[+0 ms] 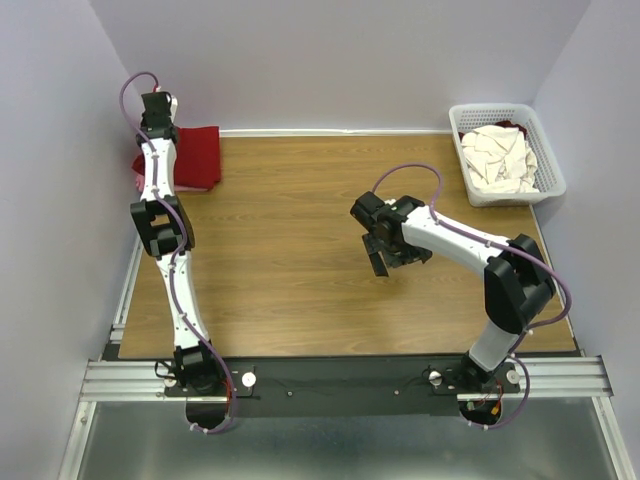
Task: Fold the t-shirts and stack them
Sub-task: Neatly place the folded tshirt to the corner, then reset both grippers
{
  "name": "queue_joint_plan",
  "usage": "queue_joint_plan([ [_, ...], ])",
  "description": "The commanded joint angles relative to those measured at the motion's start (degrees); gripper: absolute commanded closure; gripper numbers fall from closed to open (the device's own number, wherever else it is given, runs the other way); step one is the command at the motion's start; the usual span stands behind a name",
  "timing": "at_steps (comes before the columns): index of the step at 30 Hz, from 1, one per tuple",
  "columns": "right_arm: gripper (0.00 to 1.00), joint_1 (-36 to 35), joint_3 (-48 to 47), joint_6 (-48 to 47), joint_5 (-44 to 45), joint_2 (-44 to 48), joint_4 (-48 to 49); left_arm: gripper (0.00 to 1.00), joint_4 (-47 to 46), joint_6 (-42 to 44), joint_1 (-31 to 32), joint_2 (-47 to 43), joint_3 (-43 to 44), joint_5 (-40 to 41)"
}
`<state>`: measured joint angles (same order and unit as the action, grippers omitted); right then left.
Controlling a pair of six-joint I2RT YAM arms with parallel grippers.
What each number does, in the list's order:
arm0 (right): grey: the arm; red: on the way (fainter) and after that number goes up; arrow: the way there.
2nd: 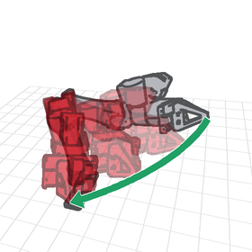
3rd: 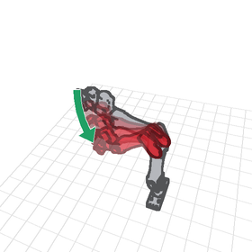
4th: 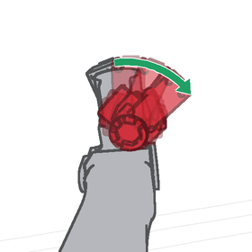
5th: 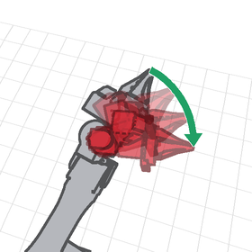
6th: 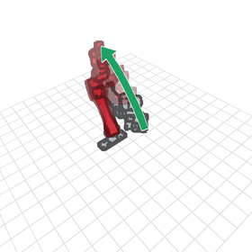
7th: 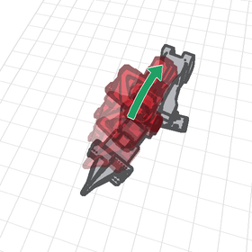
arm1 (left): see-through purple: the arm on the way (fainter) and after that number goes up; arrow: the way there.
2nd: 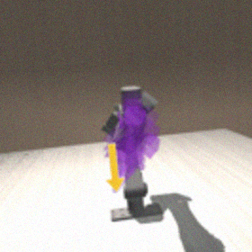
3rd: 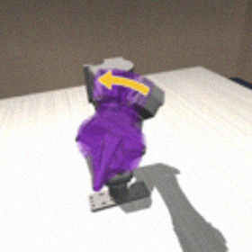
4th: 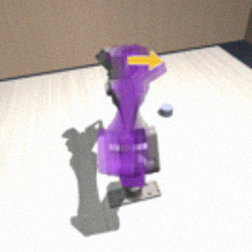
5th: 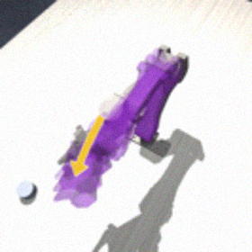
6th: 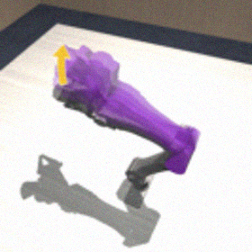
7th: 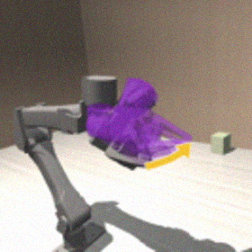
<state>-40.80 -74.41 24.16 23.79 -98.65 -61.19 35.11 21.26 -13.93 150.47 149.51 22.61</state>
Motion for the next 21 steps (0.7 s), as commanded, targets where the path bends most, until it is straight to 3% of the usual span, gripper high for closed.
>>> queue_joint_plan([
  [1, 0.0, 0.19, -0.56, 1.41, 1.52, -0.75, -0.77, 0.69, -2.07, 0.89, -0.57, 1.22, 1.93, 2.35],
  [2, 0.0, 0.19, -0.21, 1.41, 1.52, -0.67, -0.69, 0.02, -2.07, 0.98, -0.48, 1.14, 1.66, 2.0],
  [9, 0.0, 0.19, 0.58, 1.06, 1.43, -0.4, 0.98, 0.02, -1.98, -1.74, 1.54, -1.5, 2.1, -2.57],
  [13, 0.0, 0.19, 1.81, 0.97, 2.39, 1.7, 2.12, 0.02, -3.64, -2.01, 6.62, -4.92, -2.19, -3.71],
  [21, 0.0, 0.19, 1.73, 3.08, 9.6, 8.73, 5.46, 0.02, -11.2, -8.41, 17.35, -24.15, -16.34, -12.58],
])
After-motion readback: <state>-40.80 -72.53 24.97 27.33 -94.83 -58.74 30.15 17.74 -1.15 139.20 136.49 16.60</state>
